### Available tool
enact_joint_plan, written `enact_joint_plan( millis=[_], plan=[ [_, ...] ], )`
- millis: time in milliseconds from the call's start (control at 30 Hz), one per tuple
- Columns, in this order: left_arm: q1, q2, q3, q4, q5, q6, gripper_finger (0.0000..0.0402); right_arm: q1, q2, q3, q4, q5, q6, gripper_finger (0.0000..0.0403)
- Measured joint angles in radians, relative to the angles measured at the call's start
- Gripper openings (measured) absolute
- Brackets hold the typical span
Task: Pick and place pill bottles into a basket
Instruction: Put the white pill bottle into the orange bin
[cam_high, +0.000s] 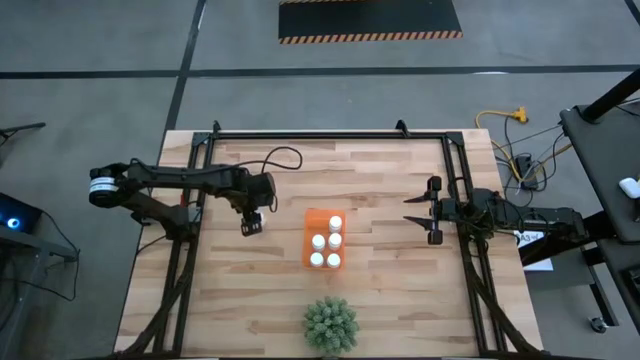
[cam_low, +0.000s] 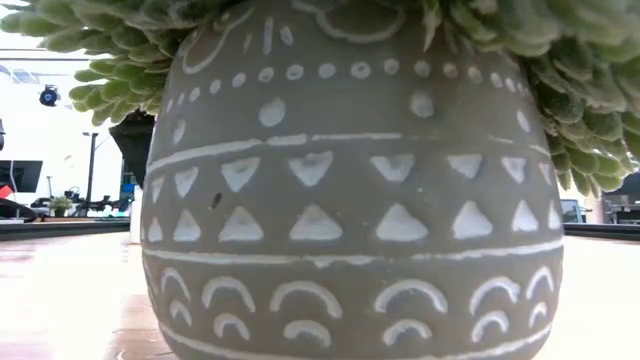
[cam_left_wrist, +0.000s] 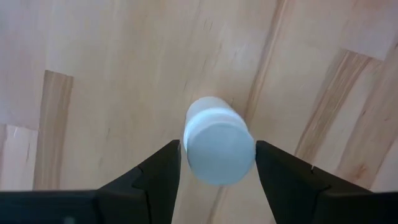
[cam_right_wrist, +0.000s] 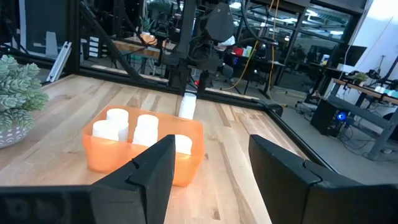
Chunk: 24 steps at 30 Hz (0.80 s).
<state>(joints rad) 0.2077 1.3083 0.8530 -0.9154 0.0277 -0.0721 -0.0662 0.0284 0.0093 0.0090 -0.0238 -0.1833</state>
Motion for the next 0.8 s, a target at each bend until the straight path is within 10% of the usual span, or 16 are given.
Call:
enact_joint_plan(
  millis=[800],
  plan=[
    [0.000, 0.001, -0.056, 0.113, -0.008, -0.027, 0.0161, 0.000, 0.000, 0.000, 0.000, 0.000, 0.000, 0.0194]
  ],
)
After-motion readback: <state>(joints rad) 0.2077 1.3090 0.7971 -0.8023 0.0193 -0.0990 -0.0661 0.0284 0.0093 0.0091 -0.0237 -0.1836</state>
